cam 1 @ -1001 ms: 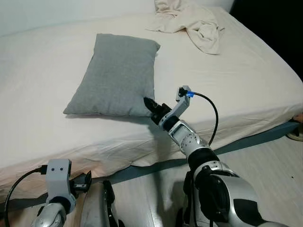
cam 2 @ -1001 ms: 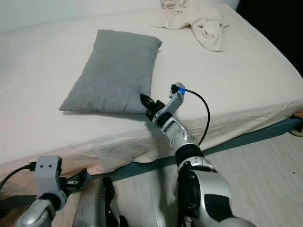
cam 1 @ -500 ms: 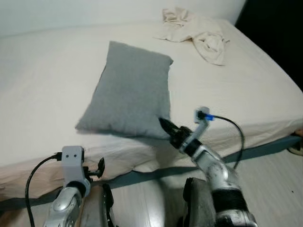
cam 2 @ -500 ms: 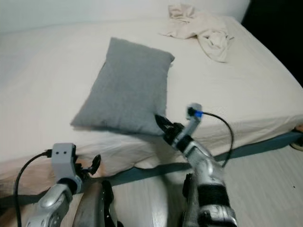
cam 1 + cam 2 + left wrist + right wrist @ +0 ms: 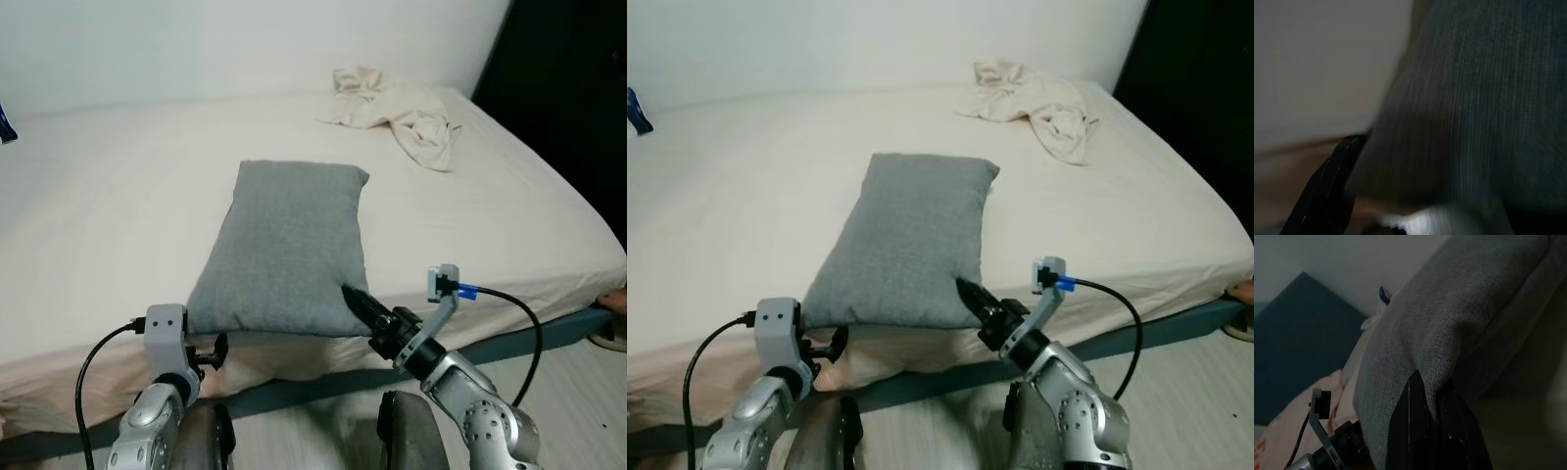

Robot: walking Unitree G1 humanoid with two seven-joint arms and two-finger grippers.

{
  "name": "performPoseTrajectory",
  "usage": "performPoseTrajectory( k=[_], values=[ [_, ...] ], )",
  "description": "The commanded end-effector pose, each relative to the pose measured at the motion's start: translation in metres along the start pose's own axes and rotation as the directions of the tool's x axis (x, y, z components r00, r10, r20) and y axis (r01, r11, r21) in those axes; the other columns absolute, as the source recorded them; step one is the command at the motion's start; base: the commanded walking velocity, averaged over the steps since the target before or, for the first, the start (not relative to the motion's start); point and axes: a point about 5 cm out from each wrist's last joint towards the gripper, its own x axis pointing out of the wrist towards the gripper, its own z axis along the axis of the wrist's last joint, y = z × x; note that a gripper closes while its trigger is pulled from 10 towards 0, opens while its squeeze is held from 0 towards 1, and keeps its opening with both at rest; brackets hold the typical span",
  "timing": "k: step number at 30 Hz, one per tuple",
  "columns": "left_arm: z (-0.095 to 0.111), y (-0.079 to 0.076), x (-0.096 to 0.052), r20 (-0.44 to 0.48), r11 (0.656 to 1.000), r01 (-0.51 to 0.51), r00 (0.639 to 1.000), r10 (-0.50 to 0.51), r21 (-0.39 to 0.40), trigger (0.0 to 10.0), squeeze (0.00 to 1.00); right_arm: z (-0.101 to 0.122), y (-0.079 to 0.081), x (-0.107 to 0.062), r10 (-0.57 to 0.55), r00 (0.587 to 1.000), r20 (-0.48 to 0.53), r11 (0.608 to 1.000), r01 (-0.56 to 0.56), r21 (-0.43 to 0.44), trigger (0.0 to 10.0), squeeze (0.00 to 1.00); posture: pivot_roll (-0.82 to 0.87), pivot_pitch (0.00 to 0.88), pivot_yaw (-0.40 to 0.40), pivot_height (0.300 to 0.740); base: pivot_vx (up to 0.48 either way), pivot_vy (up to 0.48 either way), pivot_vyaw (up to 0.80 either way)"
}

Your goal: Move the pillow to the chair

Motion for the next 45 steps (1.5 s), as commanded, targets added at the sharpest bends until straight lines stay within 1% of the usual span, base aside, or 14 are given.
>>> performPoseTrajectory(
  k=[1, 6, 7, 8, 9, 11, 12, 17, 22, 27, 35, 37, 41, 45],
  values=[
    [0.014, -0.001, 0.005, 0.069, 1.0, 0.017, 0.997, -0.017, 0.007, 10.0, 0.0, 0.011, 0.008, 0.002, 0.035, 0.998, 0.044, 0.999, -0.034, -0.013, 0.0, 0.0, -0.05, 0.034, 0.014, 0.59, 0.0, 0.0, 0.0],
    [0.016, 0.0, 0.008, 0.084, 1.0, 0.01, 0.996, -0.01, 0.003, 10.0, 0.0, 0.013, 0.009, 0.006, 0.002, 0.998, 0.058, 1.0, -0.001, -0.021, 0.0, 0.0, -0.04, 0.035, 0.009, 0.615, 0.0, 0.0, 0.0],
    [0.016, 0.0, 0.008, 0.085, 1.0, 0.008, 0.996, -0.009, 0.002, 10.0, 0.0, 0.013, 0.008, 0.007, -0.007, 0.998, 0.058, 1.0, 0.008, -0.021, 1.6, 0.0, -0.04, 0.035, 0.009, 0.615, 0.0, 0.0, 0.0],
    [0.016, 0.001, 0.008, 0.087, 1.0, 0.008, 0.996, -0.008, 0.002, 10.0, 0.0, 0.013, 0.008, 0.008, -0.013, 0.998, 0.058, 1.0, 0.014, -0.02, 1.6, 0.0, -0.04, 0.035, 0.009, 0.615, 0.0, 0.0, 0.0],
    [0.016, 0.001, 0.009, 0.089, 1.0, 0.006, 0.996, -0.006, 0.001, 10.0, 0.0, 0.013, 0.008, 0.008, -0.015, 0.998, 0.057, 1.0, 0.016, -0.016, 1.2, 0.0, -0.03, 0.03, 0.009, 0.615, 0.0, 0.0, 0.0],
    [0.016, 0.001, 0.009, 0.091, 1.0, 0.005, 0.996, -0.005, 0.001, 10.0, 0.0, 0.013, 0.008, 0.009, -0.015, 0.998, 0.055, 1.0, 0.016, -0.012, 1.2, 0.0, -0.03, 0.03, 0.009, 0.615, 0.0, 0.0, 0.0],
    [0.016, 0.002, 0.009, 0.092, 1.0, 0.004, 0.996, -0.003, 0.0, 10.0, 0.0, 0.013, 0.008, 0.01, -0.01, 0.998, 0.054, 1.0, 0.011, -0.013, 0.0, 0.0, -0.03, 0.028, 0.007, 0.615, 0.0, 0.0, 0.0],
    [0.017, 0.002, 0.012, 0.103, 1.0, -0.002, 0.995, 0.002, -0.004, 10.0, 0.0, 0.014, 0.009, 0.012, 0.012, 0.998, 0.057, 1.0, -0.013, 0.001, 0.0, 0.0, -0.03, 0.017, 0.006, 0.629, 0.0, 0.0, 0.0],
    [0.017, 0.002, 0.013, 0.107, 1.0, -0.002, 0.994, 0.002, -0.005, 10.0, 0.0, 0.005, 0.008, 0.012, 0.003, 1.0, 0.031, 1.0, -0.003, 0.011, 0.0, 0.0, -0.04, 0.007, 0.001, 0.649, 0.0, 0.0, 0.0],
    [0.004, 0.001, 0.006, 0.075, 1.0, 0.01, 0.997, -0.01, 0.002, 10.0, 0.0, -0.013, 0.0, 0.002, -0.042, 0.998, -0.042, 0.999, 0.042, 0.009, 0.0, 0.0, -0.04, 0.01, -0.005, 0.674, 0.0, 0.0, 0.0],
    [-0.012, 0.003, -0.003, 0.033, 1.0, 0.013, 0.999, -0.014, 0.008, 10.0, 0.0, -0.017, -0.006, -0.007, -0.072, 0.995, -0.066, 0.997, 0.073, 0.007, 0.0, 0.0, -0.04, 0.01, -0.01, 0.699, 0.0, 0.0, 0.0],
    [-0.017, 0.004, -0.005, 0.021, 1.0, 0.012, 1.0, -0.012, 0.002, 10.0, 0.0, -0.019, -0.01, -0.009, -0.092, 0.993, -0.081, 0.996, 0.091, -0.01, 0.0, 0.0, -0.03, 0.01, -0.014, 0.714, 0.0, 0.0, 0.0],
    [-0.02, 0.004, -0.007, 0.012, 1.0, 0.018, 1.0, -0.018, -0.003, 10.0, 0.0, -0.022, -0.013, -0.011, -0.11, 0.989, -0.098, 0.994, 0.107, -0.031, 0.0, 0.0, -0.03, 0.01, -0.014, 0.729, 0.0, 0.0, 0.0],
    [-0.032, 0.001, -0.015, -0.023, 0.999, 0.044, 0.999, -0.044, -0.002, 10.0, 0.0, -0.028, -0.019, -0.016, -0.157, 0.979, -0.127, 0.985, 0.145, -0.093, 0.0, 0.0, -0.04, 0.008, -0.018, 0.74, 0.0, 0.0, 0.0]
  ],
)
